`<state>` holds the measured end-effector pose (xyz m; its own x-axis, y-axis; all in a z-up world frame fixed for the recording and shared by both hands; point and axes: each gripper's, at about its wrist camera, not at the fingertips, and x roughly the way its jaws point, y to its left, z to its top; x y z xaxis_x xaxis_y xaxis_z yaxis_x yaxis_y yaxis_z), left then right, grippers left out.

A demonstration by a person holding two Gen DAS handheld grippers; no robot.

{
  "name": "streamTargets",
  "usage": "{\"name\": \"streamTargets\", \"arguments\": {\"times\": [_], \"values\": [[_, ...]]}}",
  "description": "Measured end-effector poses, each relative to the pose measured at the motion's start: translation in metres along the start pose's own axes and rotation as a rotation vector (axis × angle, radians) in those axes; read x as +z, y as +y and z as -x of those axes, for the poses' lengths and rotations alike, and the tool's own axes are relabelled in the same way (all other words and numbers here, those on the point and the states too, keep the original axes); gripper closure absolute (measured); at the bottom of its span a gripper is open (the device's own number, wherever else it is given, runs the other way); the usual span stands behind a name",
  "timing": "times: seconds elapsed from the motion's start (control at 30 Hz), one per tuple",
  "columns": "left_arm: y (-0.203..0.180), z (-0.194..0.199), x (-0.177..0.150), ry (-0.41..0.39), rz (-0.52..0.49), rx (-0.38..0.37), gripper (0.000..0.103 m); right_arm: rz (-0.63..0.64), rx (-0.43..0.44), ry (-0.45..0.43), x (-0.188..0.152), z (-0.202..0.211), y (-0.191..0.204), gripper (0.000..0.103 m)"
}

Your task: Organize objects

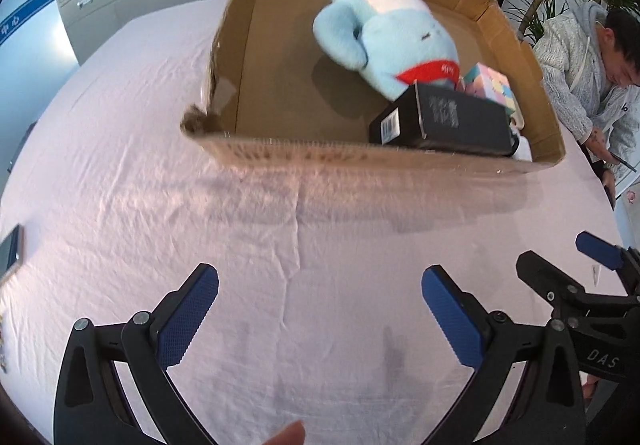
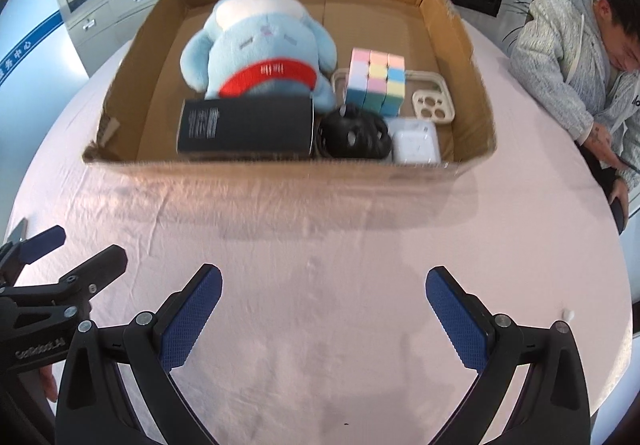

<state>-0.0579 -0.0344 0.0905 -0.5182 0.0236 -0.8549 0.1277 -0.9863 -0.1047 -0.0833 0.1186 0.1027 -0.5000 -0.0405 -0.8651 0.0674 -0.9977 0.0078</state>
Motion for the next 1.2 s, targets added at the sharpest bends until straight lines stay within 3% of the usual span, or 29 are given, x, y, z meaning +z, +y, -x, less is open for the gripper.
{"name": "streamTargets", "arguments": {"times": [0.13,0.2,0.3,0.4,0.57,0.7,1.2], "values": [[-0.006,-0.023,-0.022,0.019,-0.022,0.018,0.001,-0.076,0.029,0.058,-0.026,-0.025,-0.011,0.000],[-0.013,-0.038,-0.037,0.066,-0.052,0.046,0.001,-0.136,0.021,0.086,-0.043,-0.038,-0.017,0.000],[-0.016,-0.047,-0.059,0.066,-0.030,0.061,0.001,-0.149,-0.011,0.102,-0.064,-0.051,-0.020,0.000],[-0.020,-0.042,-0.071,-0.033,-0.042,0.091,0.001,-0.046,-0.045,0.050,-0.074,-0.051,-0.012,0.000],[-0.021,-0.037,-0.081,-0.101,-0.036,0.079,0.001,-0.007,-0.037,-0.018,-0.079,-0.047,-0.010,0.000],[-0.021,-0.035,-0.083,-0.101,-0.033,0.076,0.001,0.018,-0.023,-0.097,-0.085,-0.046,-0.009,0.000],[-0.024,-0.027,-0.093,-0.100,-0.032,0.077,0.001,0.018,-0.024,-0.098,-0.088,-0.053,-0.011,0.000]]}}
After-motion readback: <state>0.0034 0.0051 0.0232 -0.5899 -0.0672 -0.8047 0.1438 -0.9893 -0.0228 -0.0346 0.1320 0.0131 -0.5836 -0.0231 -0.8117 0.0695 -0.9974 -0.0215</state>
